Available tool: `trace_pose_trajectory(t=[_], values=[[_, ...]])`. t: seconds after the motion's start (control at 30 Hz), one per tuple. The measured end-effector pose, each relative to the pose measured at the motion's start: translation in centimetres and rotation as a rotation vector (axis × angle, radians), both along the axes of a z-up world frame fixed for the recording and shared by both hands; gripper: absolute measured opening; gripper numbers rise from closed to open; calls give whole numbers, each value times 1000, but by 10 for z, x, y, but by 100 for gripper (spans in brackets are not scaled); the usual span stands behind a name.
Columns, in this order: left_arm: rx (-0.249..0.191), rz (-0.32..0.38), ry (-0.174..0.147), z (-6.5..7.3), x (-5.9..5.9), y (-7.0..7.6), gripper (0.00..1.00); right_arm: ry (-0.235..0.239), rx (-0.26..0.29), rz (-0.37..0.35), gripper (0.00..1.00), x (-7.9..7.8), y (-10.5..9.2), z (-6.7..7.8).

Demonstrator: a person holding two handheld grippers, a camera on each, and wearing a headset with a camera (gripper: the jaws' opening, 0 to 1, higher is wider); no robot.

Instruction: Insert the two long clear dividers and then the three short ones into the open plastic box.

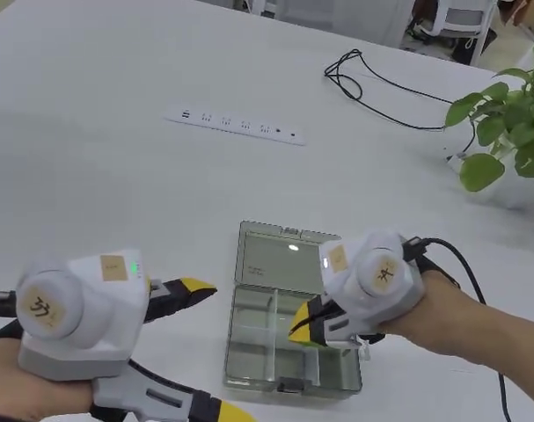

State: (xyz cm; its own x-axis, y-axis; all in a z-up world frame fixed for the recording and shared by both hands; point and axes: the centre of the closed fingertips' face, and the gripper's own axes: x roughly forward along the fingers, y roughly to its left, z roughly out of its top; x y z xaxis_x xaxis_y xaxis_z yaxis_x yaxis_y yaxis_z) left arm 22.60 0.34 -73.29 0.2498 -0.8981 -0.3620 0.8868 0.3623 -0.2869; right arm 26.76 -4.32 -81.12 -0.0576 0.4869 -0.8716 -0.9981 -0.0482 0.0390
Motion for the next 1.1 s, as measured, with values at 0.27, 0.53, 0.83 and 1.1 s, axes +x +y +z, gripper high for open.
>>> trace_pose_trajectory(t=[0.27,0.53,0.83,1.1], values=[[6,-6,-3,-1,0,0,100,-18,-38,16,2,0,0,-4],[11,0,-7,-1,1,2,100,-30,-23,1,3,1,0,-3],[16,9,-7,0,-1,5,100,-18,-10,-13,10,-3,3,-2],[21,16,-15,0,-1,6,100,-17,24,-51,16,1,2,10]])
